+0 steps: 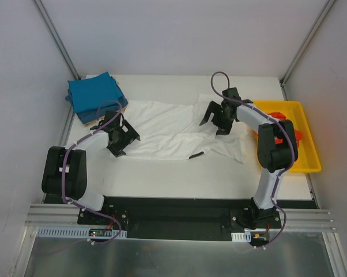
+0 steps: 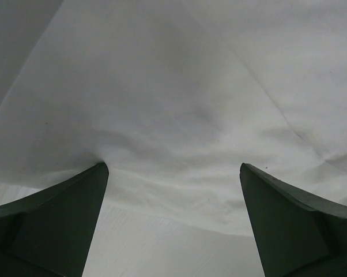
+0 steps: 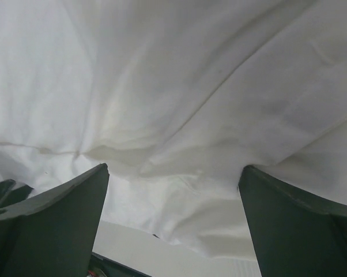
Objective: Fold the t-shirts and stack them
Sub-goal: Fold the flattened tshirt in 1/3 of the way
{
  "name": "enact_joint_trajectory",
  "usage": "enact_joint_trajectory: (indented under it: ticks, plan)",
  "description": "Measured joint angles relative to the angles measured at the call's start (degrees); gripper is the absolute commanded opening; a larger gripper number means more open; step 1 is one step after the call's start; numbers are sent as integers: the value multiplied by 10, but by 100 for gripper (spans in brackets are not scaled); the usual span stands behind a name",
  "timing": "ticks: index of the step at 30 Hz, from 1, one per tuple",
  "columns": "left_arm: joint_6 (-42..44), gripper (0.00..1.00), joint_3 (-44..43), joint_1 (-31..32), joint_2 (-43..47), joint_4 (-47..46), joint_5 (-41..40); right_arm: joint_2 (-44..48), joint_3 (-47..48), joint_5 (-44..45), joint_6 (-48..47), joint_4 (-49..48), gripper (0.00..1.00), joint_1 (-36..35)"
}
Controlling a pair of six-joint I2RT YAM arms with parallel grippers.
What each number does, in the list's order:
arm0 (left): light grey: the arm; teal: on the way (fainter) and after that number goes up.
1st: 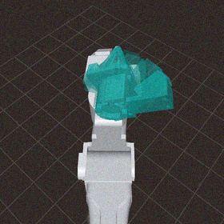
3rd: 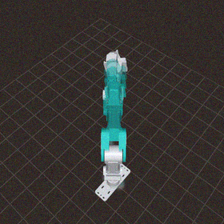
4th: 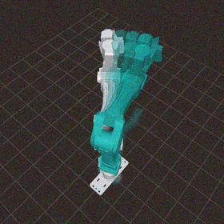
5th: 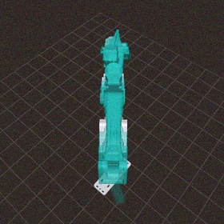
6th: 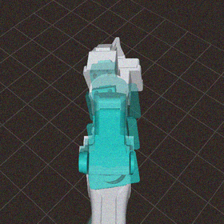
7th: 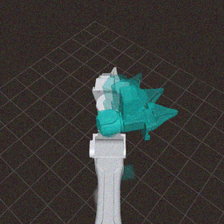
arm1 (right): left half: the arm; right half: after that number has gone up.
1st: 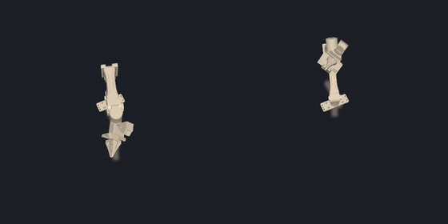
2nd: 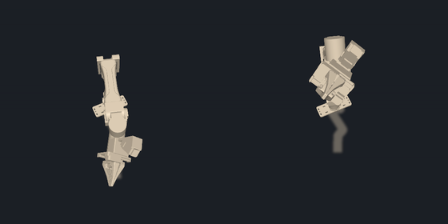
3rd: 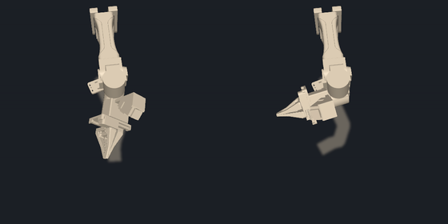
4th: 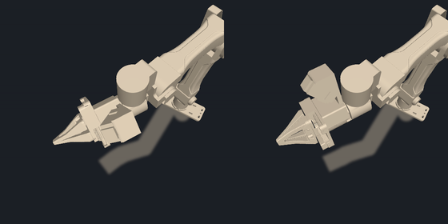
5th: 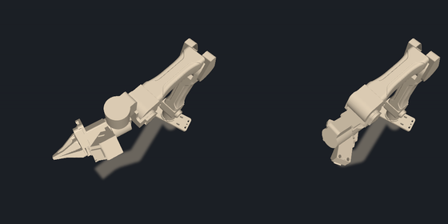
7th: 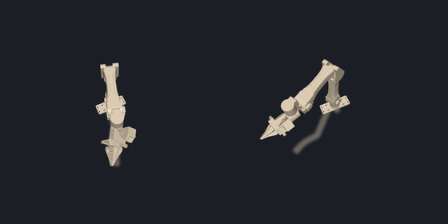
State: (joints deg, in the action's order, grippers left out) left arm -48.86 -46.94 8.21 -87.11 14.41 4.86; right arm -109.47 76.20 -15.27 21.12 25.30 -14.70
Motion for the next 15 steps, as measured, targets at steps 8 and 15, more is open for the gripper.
enact_joint_trajectory:
  ticks: [8, 15]
  plan:
    - [-2, 99, 23, 0, 34, 3, -16, -68, 174, 8, 33, -16, 96, -29]
    - [1, 99, 28, 0, 73, 16, -27, -59, 163, 15, 17, -20, 96, -30]
